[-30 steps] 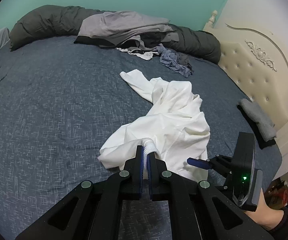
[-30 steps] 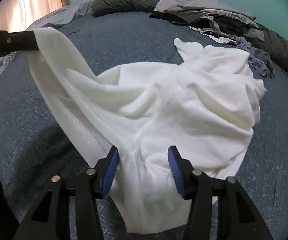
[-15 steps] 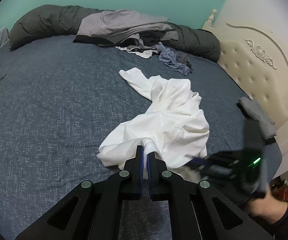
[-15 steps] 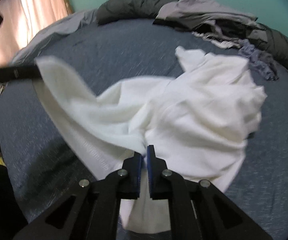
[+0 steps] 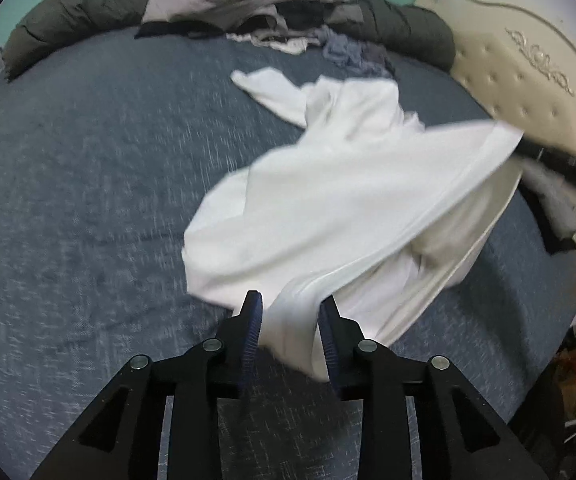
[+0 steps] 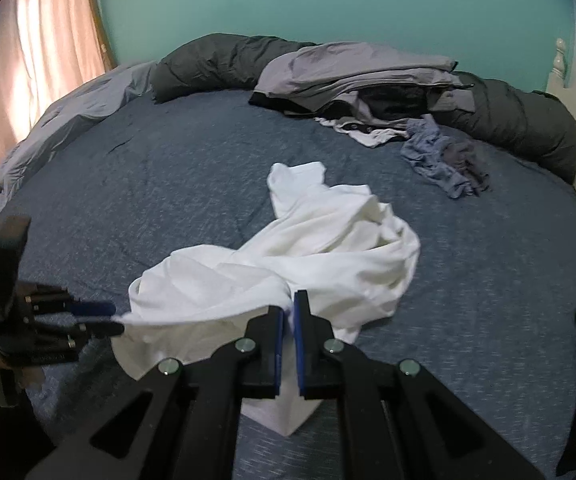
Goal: Fold clothes
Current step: 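Lift the shirt with both tools and shake it out above the bed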
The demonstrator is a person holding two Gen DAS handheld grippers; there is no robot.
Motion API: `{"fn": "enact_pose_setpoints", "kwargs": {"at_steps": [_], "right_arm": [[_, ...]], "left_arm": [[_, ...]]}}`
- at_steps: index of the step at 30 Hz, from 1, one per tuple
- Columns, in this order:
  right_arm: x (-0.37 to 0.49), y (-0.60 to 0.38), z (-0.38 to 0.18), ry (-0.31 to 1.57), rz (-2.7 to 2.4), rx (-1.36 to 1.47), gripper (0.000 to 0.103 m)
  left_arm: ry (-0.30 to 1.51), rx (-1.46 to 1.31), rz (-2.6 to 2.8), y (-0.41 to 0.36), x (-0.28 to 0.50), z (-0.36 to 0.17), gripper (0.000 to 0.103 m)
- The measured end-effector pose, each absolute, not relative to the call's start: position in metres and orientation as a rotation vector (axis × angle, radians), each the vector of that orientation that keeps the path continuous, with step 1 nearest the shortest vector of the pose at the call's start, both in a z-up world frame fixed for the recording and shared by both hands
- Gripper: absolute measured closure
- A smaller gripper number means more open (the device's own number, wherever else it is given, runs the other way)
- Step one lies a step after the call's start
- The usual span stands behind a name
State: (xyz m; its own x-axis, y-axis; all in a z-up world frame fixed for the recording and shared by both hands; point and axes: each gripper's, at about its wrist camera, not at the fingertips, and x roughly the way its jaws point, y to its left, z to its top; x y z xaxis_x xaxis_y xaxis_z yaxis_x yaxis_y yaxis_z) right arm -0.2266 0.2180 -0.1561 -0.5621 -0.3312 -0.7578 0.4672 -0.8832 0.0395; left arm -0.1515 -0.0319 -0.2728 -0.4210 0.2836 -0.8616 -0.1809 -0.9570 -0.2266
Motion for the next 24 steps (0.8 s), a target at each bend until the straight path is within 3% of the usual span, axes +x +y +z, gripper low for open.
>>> {"fn": "enact_pose_setpoints", "kwargs": {"at_steps": [8,24], "right_arm": [[-0.236,0.244,-0.151,0.148,-2.464,1.153,0.099],[-0.234,0.249,-0.147,0.111,-2.449,1.151,0.098]], "left_arm": [[-0.213,-1.594,2.342,-0.019,-0.147,-0.301,0.06],[-0.489,-1.602,2.181,-0.004,-0.126,-0.321,0.048]]}}
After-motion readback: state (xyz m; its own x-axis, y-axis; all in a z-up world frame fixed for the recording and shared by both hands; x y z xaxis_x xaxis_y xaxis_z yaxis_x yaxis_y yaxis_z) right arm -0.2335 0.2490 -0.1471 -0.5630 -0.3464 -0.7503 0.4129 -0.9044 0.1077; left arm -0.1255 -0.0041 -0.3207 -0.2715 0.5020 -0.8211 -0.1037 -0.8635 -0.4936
